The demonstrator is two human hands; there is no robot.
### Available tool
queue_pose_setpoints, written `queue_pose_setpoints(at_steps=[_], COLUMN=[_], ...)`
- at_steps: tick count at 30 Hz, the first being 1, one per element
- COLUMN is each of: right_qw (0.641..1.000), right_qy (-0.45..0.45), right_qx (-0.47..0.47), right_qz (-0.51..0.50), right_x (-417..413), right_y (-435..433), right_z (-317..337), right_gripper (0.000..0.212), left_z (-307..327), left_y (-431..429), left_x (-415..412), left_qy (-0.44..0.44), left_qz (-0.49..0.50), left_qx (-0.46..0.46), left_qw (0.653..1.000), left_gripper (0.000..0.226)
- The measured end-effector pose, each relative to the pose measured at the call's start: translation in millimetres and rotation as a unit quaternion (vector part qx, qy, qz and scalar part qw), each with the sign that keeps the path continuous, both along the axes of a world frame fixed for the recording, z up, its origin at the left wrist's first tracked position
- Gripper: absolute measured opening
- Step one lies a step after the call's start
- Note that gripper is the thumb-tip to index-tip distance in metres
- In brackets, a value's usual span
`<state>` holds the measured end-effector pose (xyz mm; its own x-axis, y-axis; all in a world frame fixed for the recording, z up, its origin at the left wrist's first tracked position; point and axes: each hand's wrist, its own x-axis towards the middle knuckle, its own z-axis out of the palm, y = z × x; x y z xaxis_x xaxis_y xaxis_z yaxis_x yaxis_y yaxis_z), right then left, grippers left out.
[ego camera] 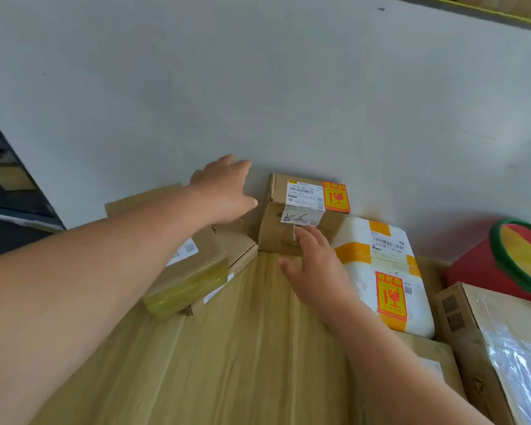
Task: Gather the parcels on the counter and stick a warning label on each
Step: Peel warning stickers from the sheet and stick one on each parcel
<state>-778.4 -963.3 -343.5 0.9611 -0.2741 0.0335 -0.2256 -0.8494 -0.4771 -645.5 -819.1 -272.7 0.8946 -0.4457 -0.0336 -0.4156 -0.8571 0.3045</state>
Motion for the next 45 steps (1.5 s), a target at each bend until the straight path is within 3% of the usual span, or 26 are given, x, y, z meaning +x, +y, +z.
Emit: queue_pose_setpoints(at_steps=[4,8,11,13,15,19,23,28,37,40,42,45], right_qw=[0.997,0.985,0.971,0.964,0.960,0.958,0.958,0.956,0.950,0.950,0.950,0.951], right_qy=[0.017,0.064,0.101,0.100,0.095,0.072,0.061,0.070,0.117,0.119,0.120,0.110], right_qx=[0.063,0.157,0.214,0.247,0.262,0.265,0.246,0.212,0.192,0.194,0.197,0.183], right_qz=[0.032,0.023,0.008,-0.014,-0.029,-0.079,-0.132,-0.190,-0.216,-0.211,-0.209,-0.225], right_x=[16.1,24.7,18.0,9.6,-3.1,-47.2,-115.3,-196.7,-262.1,-268.6,-273.6,-286.3], right_y=[44.7,81.7,100.6,111.6,122.1,137.7,147.7,163.7,190.6,193.7,191.7,180.1], right_z=[5.2,4.7,2.4,1.1,0.7,5.5,4.9,-7.4,-45.9,-51.9,-53.0,-54.7], right_gripper=[0.064,0.069,0.048,0.036,0.032,0.026,0.025,0.027,0.025,0.023,0.029,0.044], left_z=[9.3,-17.5,-40.1,-50.4,-59.7,-59.7,-66.4,-76.1,-109.9,-112.7,-111.2,-96.4], left_y=[69.1,121.0,137.1,138.9,138.8,144.0,158.9,170.0,195.7,198.8,197.7,189.1], left_x=[-15.7,-42.7,-73.6,-94.8,-111.9,-147.3,-202.9,-277.5,-333.0,-333.6,-334.8,-349.1], left_qy=[-0.004,0.029,0.162,0.284,0.343,0.299,0.299,0.296,0.333,0.337,0.301,0.125], left_qz=[0.095,0.251,0.358,0.364,0.343,0.345,0.290,0.241,0.203,0.195,0.199,0.119], left_qx=[-0.041,-0.095,-0.230,-0.323,-0.344,-0.344,-0.320,-0.276,-0.212,-0.203,-0.167,-0.111], left_qw=[0.995,0.963,0.890,0.826,0.804,0.821,0.851,0.882,0.896,0.898,0.918,0.979], left_gripper=[0.066,0.070,0.070,0.052,0.043,0.048,0.059,0.058,0.037,0.041,0.063,0.077])
